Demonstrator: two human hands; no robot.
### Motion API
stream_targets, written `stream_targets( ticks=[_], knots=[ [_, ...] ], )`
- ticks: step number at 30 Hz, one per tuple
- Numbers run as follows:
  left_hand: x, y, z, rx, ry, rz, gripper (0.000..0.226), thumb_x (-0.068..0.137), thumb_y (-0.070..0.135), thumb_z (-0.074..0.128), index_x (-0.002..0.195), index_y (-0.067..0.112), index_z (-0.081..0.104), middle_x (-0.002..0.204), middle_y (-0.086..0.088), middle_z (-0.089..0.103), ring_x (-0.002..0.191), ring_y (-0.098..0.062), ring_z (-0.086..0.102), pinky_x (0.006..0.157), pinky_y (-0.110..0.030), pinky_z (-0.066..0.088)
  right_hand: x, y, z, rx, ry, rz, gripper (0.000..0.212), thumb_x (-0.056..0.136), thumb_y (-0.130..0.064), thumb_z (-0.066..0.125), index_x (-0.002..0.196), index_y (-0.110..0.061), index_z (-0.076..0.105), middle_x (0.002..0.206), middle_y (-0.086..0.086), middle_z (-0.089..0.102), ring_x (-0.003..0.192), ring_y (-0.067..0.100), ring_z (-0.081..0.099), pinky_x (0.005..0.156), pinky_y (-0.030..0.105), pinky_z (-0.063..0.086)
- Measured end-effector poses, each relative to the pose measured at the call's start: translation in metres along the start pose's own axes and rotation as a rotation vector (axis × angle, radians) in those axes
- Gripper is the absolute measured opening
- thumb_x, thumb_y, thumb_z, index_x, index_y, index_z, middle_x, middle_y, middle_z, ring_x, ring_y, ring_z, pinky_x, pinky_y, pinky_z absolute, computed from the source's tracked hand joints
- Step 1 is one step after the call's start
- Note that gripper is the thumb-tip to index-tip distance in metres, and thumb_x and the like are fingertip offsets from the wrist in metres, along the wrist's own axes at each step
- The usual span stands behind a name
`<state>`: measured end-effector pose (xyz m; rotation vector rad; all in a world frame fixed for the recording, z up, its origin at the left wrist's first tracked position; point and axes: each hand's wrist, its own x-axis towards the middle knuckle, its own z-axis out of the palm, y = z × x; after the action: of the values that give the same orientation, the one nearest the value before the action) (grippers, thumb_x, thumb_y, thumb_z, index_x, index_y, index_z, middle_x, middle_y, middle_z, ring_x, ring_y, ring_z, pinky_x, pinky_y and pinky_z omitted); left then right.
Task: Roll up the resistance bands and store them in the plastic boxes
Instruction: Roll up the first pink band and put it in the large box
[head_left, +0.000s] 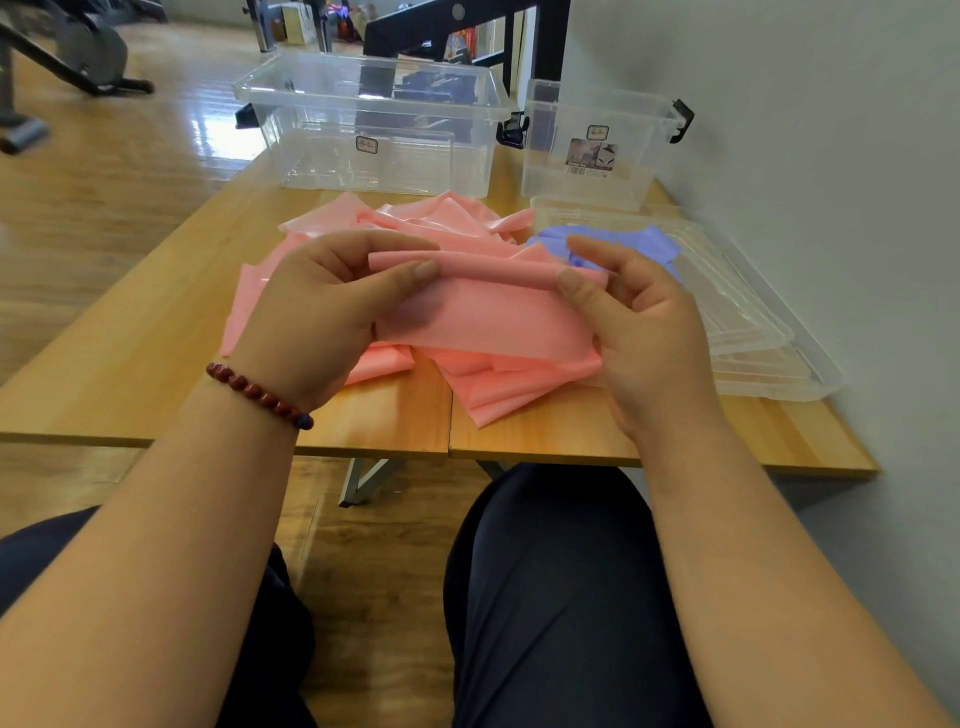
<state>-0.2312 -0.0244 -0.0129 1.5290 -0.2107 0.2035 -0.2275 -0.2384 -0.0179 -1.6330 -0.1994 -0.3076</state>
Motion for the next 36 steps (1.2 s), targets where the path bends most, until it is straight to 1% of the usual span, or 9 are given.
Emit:
stream_targets(
  ticks=[1,4,8,11,17,21,24,29,36],
  knots=[
    [0.0,0.0,-0.001,0.028,-0.003,0.004,0.018,0.07,0.032,0.07,0.087,0.03,0.076,0.091,0.008,0.073,0.093,-0.012,0.067,0.075,-0.028,0.057,0.003,-0.001,-0.002,-0.04,-0.002,-0.05,0.012,0.088,-0.022,0.071,0.098,-0.029,0.072,0.089,-0.017,0.073,0.089,0.0,0.067,0.076,0.019,0.052],
    [0.0,0.002,-0.003,0.078,-0.005,0.015,0.022,0.07,0.031,0.068,0.091,0.026,0.073,0.087,0.012,0.073,0.088,-0.007,0.068,0.073,-0.026,0.058,0.009,-0.001,-0.007,-0.027,-0.02,-0.111,0.016,0.087,-0.011,0.072,0.084,-0.026,0.073,0.08,-0.012,0.072,0.081,0.01,0.068,0.074,0.026,0.054],
    [0.001,0.005,-0.004,-0.042,-0.063,-0.044,0.018,0.08,0.011,0.063,0.09,0.022,0.075,0.082,0.009,0.073,0.081,-0.007,0.069,0.067,-0.02,0.056,0.016,-0.003,-0.012,-0.039,-0.056,-0.188,0.024,0.085,-0.005,0.073,0.084,-0.029,0.072,0.08,-0.014,0.072,0.081,0.009,0.067,0.075,0.028,0.055],
    [0.002,0.006,-0.007,-0.094,-0.108,-0.056,0.038,0.089,-0.003,0.055,0.078,0.024,0.079,0.08,0.007,0.073,0.077,-0.007,0.068,0.064,-0.016,0.055,0.018,-0.006,-0.015,-0.061,-0.1,-0.215,0.025,0.086,-0.004,0.071,0.087,-0.029,0.072,0.083,-0.018,0.072,0.083,0.005,0.066,0.073,0.023,0.053],
    [0.002,0.005,-0.006,-0.019,-0.081,-0.025,0.039,0.091,0.002,0.057,0.081,0.032,0.079,0.086,0.011,0.072,0.081,-0.005,0.066,0.066,-0.018,0.054,0.017,-0.007,-0.019,-0.104,-0.235,-0.183,0.026,0.082,-0.012,0.075,0.093,-0.035,0.07,0.094,-0.015,0.07,0.078,0.009,0.063,0.075,0.023,0.051],
    [0.002,0.002,-0.007,0.042,-0.049,-0.021,0.035,0.091,0.008,0.06,0.085,0.037,0.079,0.095,0.011,0.073,0.093,-0.01,0.065,0.076,-0.027,0.057,0.016,-0.012,-0.022,-0.26,-0.302,-0.208,0.027,0.081,-0.008,0.077,0.093,-0.031,0.071,0.073,-0.028,0.064,0.071,-0.002,0.056,0.072,0.018,0.045],
    [0.002,0.001,-0.009,0.121,-0.034,-0.022,0.032,0.091,0.012,0.062,0.088,0.04,0.078,0.1,0.009,0.073,0.097,-0.015,0.064,0.082,-0.035,0.056,0.016,-0.016,-0.023,-0.325,-0.254,-0.251,0.031,0.086,-0.008,0.072,0.089,-0.038,0.07,0.081,-0.032,0.067,0.084,-0.009,0.06,0.075,0.008,0.043],
    [0.0,0.005,-0.004,-0.001,-0.079,-0.073,0.028,0.086,0.007,0.061,0.091,0.029,0.077,0.088,0.008,0.074,0.08,-0.007,0.066,0.067,-0.019,0.055,0.016,-0.012,-0.02,-0.413,-0.166,-0.336,0.031,0.089,-0.005,0.066,0.09,-0.037,0.067,0.079,-0.039,0.061,0.083,-0.014,0.057,0.074,0.003,0.039],
    [0.0,0.005,-0.003,-0.141,-0.135,-0.158,0.05,0.095,-0.007,0.043,0.076,0.022,0.08,0.078,0.003,0.07,0.07,-0.008,0.064,0.061,-0.019,0.055,0.013,-0.003,-0.015,-0.362,-0.053,-0.507,0.034,0.083,0.007,0.063,0.095,-0.024,0.07,0.095,-0.015,0.062,0.093,-0.005,0.06,0.082,0.012,0.044]
  ],
)
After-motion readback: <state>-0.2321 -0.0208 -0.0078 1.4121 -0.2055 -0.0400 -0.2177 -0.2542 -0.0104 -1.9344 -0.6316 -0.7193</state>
